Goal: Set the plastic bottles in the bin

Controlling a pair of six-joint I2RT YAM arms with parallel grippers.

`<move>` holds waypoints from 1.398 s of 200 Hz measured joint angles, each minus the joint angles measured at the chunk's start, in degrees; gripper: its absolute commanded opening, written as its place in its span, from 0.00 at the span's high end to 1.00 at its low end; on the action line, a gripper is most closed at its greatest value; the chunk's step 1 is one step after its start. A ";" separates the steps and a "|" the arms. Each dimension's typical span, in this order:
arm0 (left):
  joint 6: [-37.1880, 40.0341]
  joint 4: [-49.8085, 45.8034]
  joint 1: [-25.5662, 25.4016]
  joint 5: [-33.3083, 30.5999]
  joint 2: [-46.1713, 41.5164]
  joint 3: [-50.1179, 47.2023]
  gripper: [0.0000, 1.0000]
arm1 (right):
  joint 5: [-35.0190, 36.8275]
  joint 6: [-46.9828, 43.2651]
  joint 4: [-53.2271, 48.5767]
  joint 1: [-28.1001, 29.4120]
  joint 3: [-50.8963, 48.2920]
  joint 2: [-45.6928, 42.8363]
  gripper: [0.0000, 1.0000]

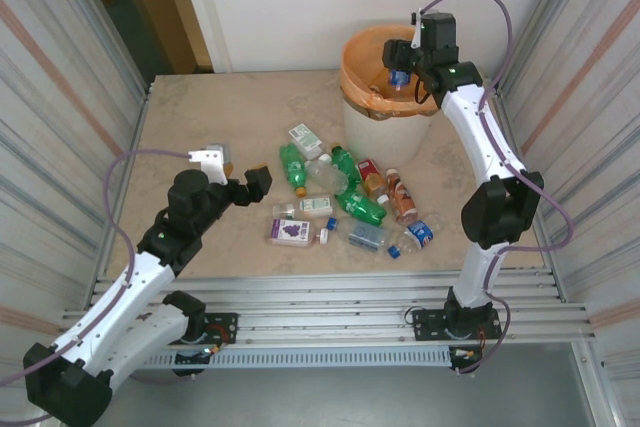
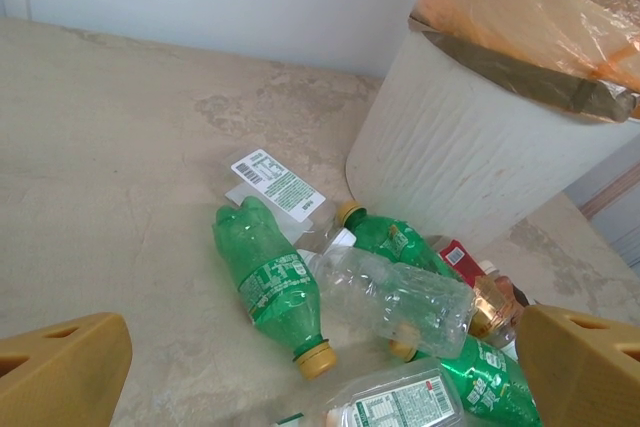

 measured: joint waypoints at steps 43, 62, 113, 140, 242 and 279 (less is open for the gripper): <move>-0.02 -0.09 0.00 0.00 0.00 0.00 0.01 | -0.20 -0.39 -0.26 0.00 0.02 0.00 0.22; -0.02 -0.09 0.00 0.00 0.02 0.00 0.01 | -0.33 -0.37 -0.35 0.00 0.02 -0.24 0.21; -0.02 -0.17 0.00 -0.26 0.00 0.00 0.01 | 0.81 -0.31 -4.17 0.42 0.00 -5.90 0.17; -0.02 -0.24 0.00 -0.48 -0.02 0.00 0.01 | 3.17 1.49 -5.60 0.87 -3.61 -14.14 0.15; -0.22 0.33 0.66 -1.75 0.74 -0.17 0.01 | 11.43 18.03 -18.95 0.87 -42.21 -46.75 0.13; -0.63 1.33 0.74 -1.70 2.93 -0.20 0.01 | 9.99 25.83 -24.30 1.40 -53.46 -54.51 0.13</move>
